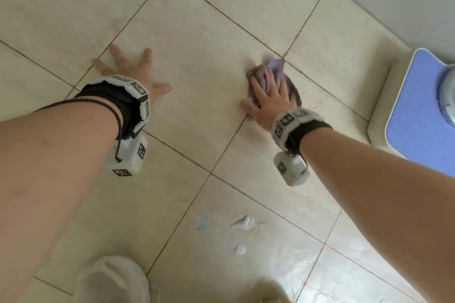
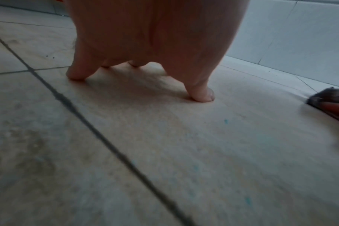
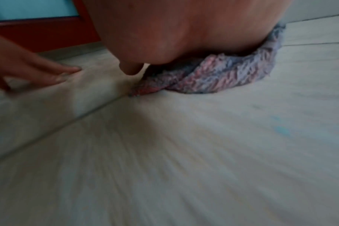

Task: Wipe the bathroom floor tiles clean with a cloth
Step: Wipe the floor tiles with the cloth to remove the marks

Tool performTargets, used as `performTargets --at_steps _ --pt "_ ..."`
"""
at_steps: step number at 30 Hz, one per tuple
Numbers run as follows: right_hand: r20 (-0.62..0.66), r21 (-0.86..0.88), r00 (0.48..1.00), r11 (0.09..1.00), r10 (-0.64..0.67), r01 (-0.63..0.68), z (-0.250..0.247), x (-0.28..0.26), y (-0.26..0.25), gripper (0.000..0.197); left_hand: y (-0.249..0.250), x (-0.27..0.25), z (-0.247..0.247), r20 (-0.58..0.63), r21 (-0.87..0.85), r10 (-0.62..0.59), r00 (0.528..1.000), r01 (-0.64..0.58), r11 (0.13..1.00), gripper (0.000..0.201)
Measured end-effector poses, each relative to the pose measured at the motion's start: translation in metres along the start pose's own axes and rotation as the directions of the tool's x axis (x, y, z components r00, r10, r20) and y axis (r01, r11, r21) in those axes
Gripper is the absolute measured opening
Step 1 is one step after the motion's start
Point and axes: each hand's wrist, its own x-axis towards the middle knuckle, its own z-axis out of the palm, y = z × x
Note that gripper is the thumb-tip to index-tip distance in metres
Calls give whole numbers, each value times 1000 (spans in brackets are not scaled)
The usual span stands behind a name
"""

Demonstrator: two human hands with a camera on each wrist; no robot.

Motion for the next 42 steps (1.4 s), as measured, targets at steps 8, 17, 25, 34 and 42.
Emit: performTargets --at_steps 8,17,25,34,42 --pt "26 -58 990 989 -138 139 34 -44 5 70 52 -14 16 -7 -2 56 998 -56 998 93" --pt "-30 131 967 960 254 -248 -2 -10 75 76 86 -22 28 -3 24 129 992 -129 991 98" --pt "3 41 999 998 -53 53 28 -42 24 71 89 -22 28 -6 30 125 992 -125 992 102" --pt "-28 252 941 913 338 -320 -13 -1 69 74 90 -22 28 2 21 138 990 -138 990 100" --pt "18 19 997 997 -78 78 21 -37 13 71 91 -23 26 -1 36 138 990 -138 990 104"
